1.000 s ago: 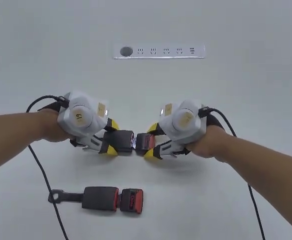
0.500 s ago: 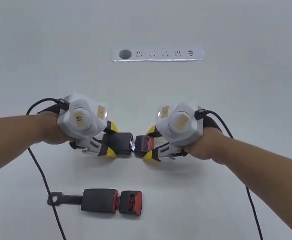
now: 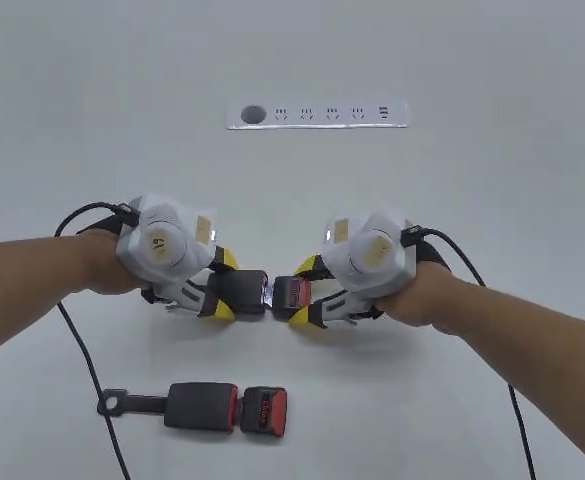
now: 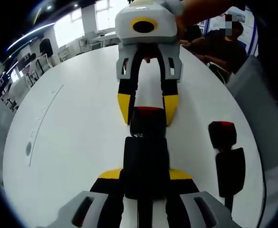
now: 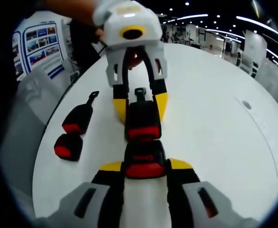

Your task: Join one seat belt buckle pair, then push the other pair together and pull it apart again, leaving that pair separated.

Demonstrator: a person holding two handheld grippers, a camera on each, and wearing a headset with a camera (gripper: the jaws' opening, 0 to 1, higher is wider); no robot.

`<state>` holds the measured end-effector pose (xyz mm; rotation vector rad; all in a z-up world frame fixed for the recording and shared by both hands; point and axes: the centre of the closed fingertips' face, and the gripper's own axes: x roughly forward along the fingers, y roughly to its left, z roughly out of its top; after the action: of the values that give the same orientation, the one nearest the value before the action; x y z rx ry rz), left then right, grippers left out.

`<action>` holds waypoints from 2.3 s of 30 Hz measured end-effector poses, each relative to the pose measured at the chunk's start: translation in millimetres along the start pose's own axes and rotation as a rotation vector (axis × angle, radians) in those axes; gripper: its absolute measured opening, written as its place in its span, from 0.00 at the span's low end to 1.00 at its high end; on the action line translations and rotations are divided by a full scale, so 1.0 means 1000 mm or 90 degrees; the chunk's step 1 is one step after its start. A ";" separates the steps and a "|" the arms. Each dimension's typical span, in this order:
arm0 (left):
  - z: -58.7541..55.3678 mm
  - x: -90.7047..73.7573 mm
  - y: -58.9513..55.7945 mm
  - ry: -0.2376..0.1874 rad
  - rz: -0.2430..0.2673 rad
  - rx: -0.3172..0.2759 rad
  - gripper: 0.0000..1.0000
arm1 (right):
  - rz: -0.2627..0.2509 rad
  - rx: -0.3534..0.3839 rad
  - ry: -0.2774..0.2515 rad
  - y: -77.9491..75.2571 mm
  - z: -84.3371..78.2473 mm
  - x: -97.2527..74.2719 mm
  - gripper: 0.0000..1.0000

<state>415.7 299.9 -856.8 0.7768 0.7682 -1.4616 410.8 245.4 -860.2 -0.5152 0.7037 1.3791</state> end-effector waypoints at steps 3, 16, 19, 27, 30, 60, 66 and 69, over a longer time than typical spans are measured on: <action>0.000 0.001 0.000 -0.004 0.000 -0.001 0.34 | 0.004 -0.001 -0.008 -0.001 -0.002 -0.002 0.35; -0.002 0.001 0.001 -0.005 0.004 -0.010 0.34 | 0.009 -0.004 -0.013 -0.004 -0.011 -0.011 0.35; -0.003 0.001 0.002 -0.007 0.006 -0.012 0.34 | 0.011 -0.008 -0.012 -0.003 -0.010 -0.011 0.35; -0.002 0.001 0.001 -0.011 0.007 -0.014 0.34 | 0.008 -0.001 -0.018 -0.003 -0.017 -0.017 0.35; -0.001 0.001 0.000 -0.013 0.007 -0.013 0.34 | 0.007 0.004 -0.025 -0.003 -0.021 -0.021 0.35; 0.000 0.001 0.001 -0.004 0.008 -0.016 0.34 | -0.018 0.032 -0.001 -0.003 -0.081 -0.081 0.35; -0.002 0.001 0.002 -0.002 0.008 -0.016 0.35 | -0.028 0.031 0.005 -0.003 -0.093 -0.093 0.35; -0.002 0.002 0.002 -0.001 0.008 -0.017 0.35 | -0.030 0.031 0.007 -0.001 -0.099 -0.097 0.35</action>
<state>417.5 300.5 -859.2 0.7596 0.7783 -1.4374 393.2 108.0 -859.5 -0.4981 0.7282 1.3133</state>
